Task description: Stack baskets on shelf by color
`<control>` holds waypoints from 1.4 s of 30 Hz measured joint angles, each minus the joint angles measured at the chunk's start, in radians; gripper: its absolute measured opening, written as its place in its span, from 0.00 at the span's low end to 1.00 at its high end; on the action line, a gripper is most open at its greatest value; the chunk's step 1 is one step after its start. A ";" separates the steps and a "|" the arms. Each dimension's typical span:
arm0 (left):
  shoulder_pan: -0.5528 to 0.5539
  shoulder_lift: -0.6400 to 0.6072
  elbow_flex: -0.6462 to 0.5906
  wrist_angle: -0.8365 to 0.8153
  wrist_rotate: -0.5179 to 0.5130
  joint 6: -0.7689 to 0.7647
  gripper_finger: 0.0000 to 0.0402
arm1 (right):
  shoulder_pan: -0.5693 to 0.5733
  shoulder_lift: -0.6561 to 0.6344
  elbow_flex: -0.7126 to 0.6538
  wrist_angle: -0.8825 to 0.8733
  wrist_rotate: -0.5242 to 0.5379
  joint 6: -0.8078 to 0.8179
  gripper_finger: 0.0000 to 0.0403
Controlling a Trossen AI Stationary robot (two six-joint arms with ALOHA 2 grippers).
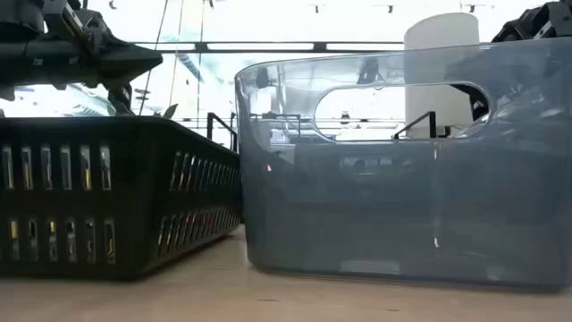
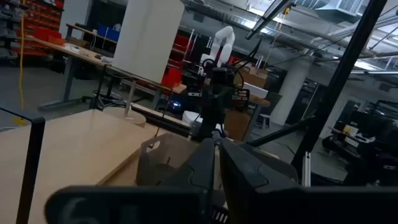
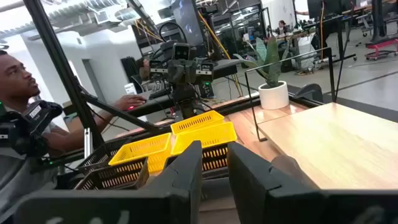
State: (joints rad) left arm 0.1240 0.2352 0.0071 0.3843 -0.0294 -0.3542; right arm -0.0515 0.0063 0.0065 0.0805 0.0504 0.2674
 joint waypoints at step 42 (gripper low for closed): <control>0.000 0.000 0.000 0.000 0.000 0.000 0.10 | 0.000 0.000 0.000 0.000 0.000 0.000 0.20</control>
State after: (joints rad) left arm 0.1238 0.2353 0.0071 0.3843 -0.0292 -0.3542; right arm -0.0515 0.0063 0.0067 0.0805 0.0505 0.2676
